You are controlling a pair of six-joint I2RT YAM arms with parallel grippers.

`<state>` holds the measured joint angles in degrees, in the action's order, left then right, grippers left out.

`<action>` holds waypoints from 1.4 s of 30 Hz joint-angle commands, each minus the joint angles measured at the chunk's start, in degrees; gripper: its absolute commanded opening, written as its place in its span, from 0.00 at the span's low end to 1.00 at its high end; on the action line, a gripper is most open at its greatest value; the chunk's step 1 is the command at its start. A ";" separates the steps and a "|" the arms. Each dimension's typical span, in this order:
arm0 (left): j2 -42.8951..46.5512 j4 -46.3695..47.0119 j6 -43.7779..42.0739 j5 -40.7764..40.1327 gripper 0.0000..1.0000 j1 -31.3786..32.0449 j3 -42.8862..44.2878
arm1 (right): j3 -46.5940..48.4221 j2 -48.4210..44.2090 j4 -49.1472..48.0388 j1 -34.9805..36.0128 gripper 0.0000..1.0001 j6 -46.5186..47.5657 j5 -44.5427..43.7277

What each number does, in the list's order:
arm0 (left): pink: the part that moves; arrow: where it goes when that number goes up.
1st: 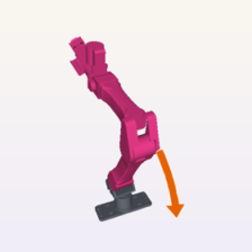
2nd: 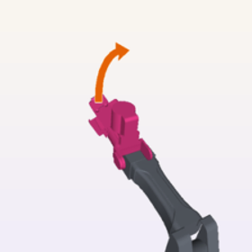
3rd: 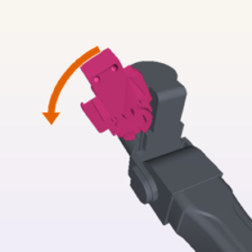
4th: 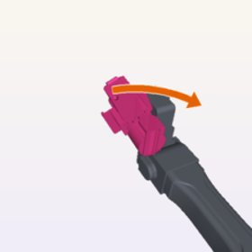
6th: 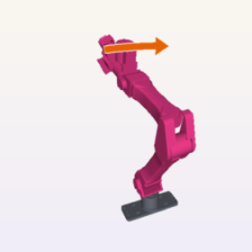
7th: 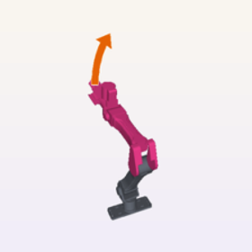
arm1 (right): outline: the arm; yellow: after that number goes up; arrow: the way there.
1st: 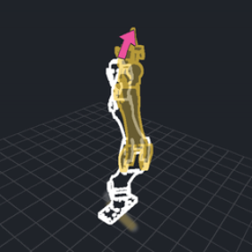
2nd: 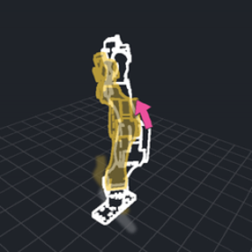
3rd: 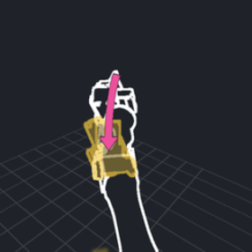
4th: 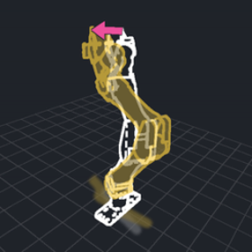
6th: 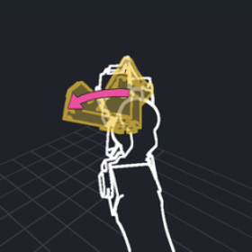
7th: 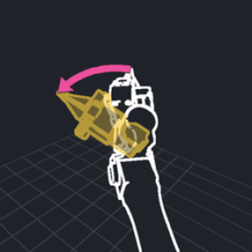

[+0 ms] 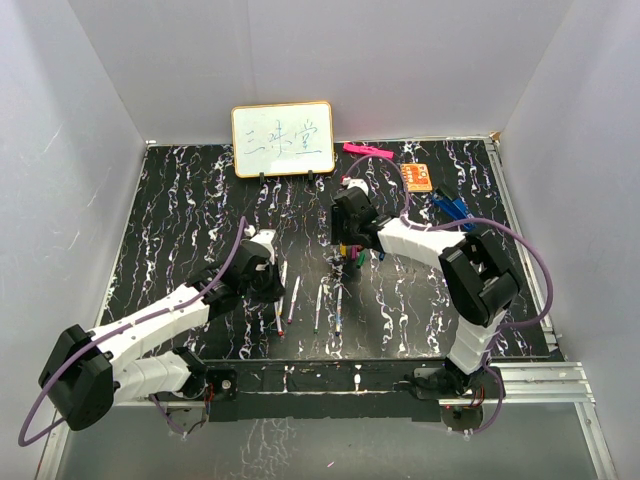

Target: Insert the pens into the pen caps

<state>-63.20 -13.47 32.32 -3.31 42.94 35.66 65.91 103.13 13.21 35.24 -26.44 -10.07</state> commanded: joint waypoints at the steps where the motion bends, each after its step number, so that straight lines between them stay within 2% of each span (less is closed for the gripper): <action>1: -0.20 1.33 0.79 1.61 0.00 0.47 -0.32 | 2.59 0.65 -2.14 0.14 0.43 0.42 -0.53; 6: -0.74 2.11 1.18 2.08 0.00 0.89 -0.89 | 2.64 1.41 -2.16 0.17 0.42 0.44 -0.92; 11: -1.19 2.06 1.20 1.78 0.00 1.18 -1.03 | 2.89 2.53 -2.14 0.18 0.36 0.25 -0.57; 20: -2.51 2.13 1.29 1.86 0.00 1.31 -1.22 | 3.17 3.63 -1.92 0.28 0.35 0.33 -1.38; 25: -3.12 2.49 1.36 1.95 0.00 1.31 -1.38 | 3.26 4.31 -1.31 0.36 0.27 -0.02 -1.70; 36: -3.38 2.41 1.49 1.39 0.00 1.36 -1.77 | 1.77 5.13 -0.37 1.59 0.26 -0.68 -3.71; 42: -3.19 2.32 1.54 0.95 0.00 1.36 -1.86 | 1.35 6.14 1.86 2.84 0.22 -1.88 -7.07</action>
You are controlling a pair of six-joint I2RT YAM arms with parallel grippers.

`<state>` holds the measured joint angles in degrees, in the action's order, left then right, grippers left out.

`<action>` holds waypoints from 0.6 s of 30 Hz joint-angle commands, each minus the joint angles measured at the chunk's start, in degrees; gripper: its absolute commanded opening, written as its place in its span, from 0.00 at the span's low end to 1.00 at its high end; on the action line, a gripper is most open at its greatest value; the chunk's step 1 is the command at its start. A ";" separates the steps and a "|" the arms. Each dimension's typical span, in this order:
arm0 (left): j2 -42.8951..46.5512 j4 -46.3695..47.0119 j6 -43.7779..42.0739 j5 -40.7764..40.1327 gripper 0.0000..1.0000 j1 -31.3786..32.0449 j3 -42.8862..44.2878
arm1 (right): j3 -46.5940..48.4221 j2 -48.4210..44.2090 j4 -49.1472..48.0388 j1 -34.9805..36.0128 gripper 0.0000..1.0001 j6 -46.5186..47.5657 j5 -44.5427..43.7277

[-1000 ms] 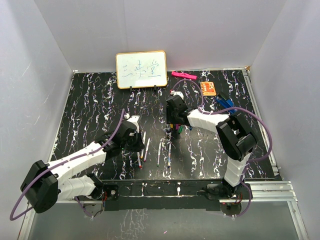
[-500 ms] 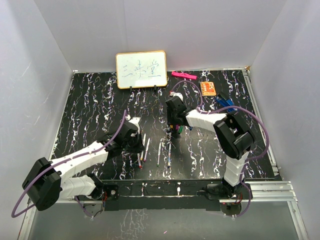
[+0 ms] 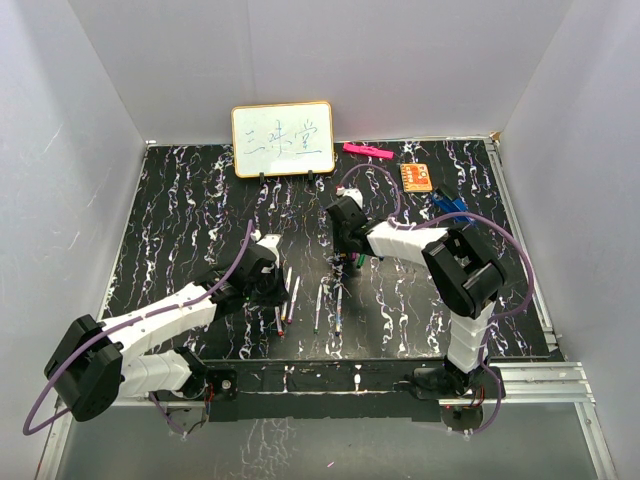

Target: Insert the pens into the pen caps

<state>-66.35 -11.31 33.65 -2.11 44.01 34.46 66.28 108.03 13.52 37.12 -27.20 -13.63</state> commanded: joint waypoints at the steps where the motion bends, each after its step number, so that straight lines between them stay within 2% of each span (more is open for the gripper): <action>1: 0.02 0.15 0.19 -0.33 0.00 0.29 -0.65 | 0.87 1.46 1.99 1.20 0.22 -1.30 -3.98; 13: 1.33 -0.53 0.21 -1.21 0.00 0.29 -0.87 | -1.20 3.15 5.40 3.03 0.27 -4.20 -5.43; 15: 1.45 -0.63 0.23 -1.38 0.00 0.29 -0.99 | -1.41 2.97 5.93 3.12 0.26 -4.56 -5.67; 18: 1.46 -0.71 0.23 -1.40 0.00 0.28 -0.99 | -1.19 3.16 7.05 3.06 0.20 -5.08 -6.32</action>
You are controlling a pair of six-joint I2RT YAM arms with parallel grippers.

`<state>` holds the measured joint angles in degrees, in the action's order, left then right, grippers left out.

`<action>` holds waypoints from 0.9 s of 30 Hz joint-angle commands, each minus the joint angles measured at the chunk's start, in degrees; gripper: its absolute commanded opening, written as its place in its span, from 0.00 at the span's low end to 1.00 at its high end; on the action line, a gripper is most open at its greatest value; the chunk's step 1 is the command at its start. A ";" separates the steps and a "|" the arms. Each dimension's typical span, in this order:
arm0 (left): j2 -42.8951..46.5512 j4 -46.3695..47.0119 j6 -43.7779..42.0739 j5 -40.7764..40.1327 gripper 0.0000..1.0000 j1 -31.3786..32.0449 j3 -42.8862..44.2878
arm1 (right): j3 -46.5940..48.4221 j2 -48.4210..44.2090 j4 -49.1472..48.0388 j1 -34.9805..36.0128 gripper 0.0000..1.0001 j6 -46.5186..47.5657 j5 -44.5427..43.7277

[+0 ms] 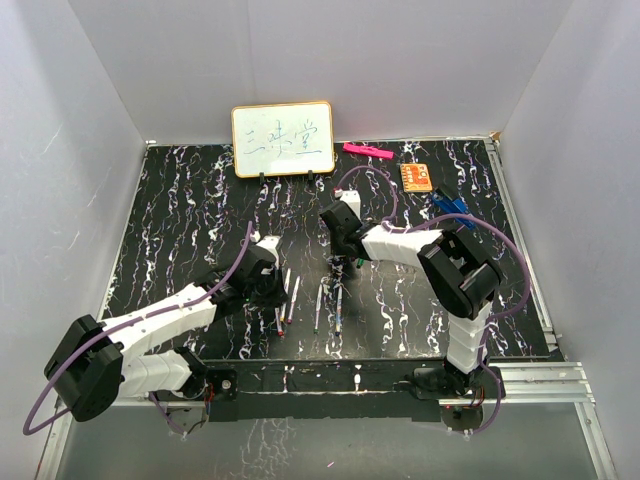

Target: Insert the pens into the pen caps

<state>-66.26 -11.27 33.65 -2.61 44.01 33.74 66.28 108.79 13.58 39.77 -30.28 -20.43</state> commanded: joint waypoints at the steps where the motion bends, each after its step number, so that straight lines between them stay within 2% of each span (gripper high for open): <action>1: 1.39 -0.76 0.26 -0.97 0.00 0.29 -0.19 | -0.97 2.57 7.55 0.54 0.20 -2.10 0.15; 12: 1.88 -1.23 0.26 -1.19 0.00 0.24 -0.07 | -0.26 2.06 12.72 1.32 0.20 -3.55 -2.61; 18: 1.96 -1.30 0.24 -1.23 0.00 0.29 0.01 | 0.76 3.12 13.87 1.67 0.32 -3.29 -2.46; 23: 1.94 -1.48 0.15 -1.43 0.00 0.29 0.06 | 0.80 3.61 13.95 1.78 0.32 -3.38 -1.99; 27: 1.51 -1.56 -0.06 -1.48 0.00 0.29 0.24 | 0.52 3.59 13.41 1.92 0.28 -3.34 -0.93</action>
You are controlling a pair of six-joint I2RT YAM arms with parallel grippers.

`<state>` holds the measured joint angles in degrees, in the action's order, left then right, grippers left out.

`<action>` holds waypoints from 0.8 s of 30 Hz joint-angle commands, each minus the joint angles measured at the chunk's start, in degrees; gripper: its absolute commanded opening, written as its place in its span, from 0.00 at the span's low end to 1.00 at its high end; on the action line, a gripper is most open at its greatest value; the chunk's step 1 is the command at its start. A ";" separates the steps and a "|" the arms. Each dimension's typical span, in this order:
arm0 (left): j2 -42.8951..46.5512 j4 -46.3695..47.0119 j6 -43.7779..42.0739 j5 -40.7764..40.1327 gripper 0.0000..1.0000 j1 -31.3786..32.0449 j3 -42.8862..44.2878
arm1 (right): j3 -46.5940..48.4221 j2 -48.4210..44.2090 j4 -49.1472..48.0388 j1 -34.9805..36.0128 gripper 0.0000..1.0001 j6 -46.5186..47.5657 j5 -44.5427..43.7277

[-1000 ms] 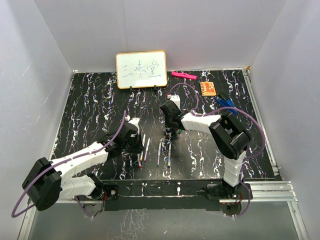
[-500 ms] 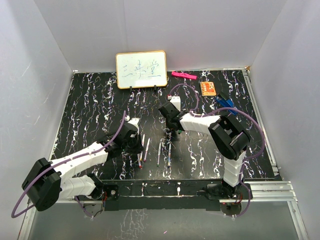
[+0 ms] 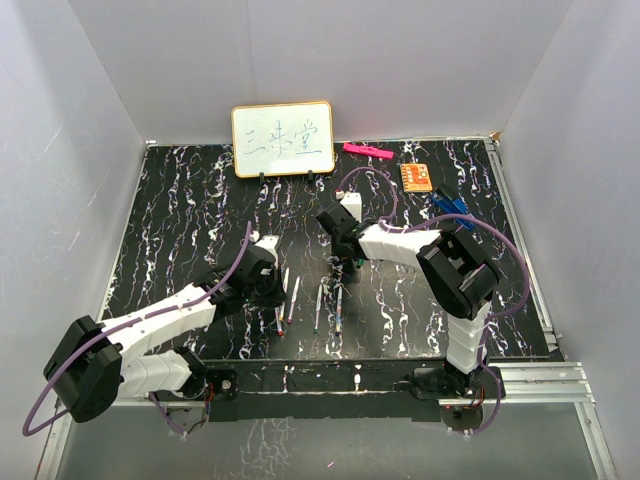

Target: Insert the pens into the pen caps

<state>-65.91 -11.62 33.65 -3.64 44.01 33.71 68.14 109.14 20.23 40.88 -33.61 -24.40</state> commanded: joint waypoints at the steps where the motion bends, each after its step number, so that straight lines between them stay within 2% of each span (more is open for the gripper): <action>1: 1.14 -1.30 -0.04 -0.49 0.00 0.24 0.34 | -1.34 3.23 6.80 0.85 0.26 0.01 3.24; 7: 0.93 -1.22 -0.25 -0.54 0.00 0.29 0.47 | -1.71 3.35 7.23 1.87 0.22 -0.18 4.78; 9: 0.86 -1.31 -0.19 -0.64 0.00 0.29 0.44 | -2.07 3.45 7.21 2.11 0.13 -0.36 5.78; 10: 0.86 -1.30 -0.21 -0.65 0.00 0.24 0.40 | -2.27 3.61 7.20 2.15 0.04 -0.59 6.30; 11: 0.79 -1.30 -0.19 -0.57 0.00 0.24 0.47 | -2.38 3.80 7.26 2.12 0.00 -0.80 6.67; 18: 1.43 0.58 -0.81 1.77 0.00 0.27 0.07 | -0.04 3.39 7.88 2.15 0.00 -0.43 5.64; 24: 2.59 2.74 -1.09 2.09 0.00 0.29 0.38 | 5.11 -2.74 7.52 2.16 0.00 1.90 3.36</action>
<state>-65.41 -10.85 33.43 -2.68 44.01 33.71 70.19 109.23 23.46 42.26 -33.28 -22.44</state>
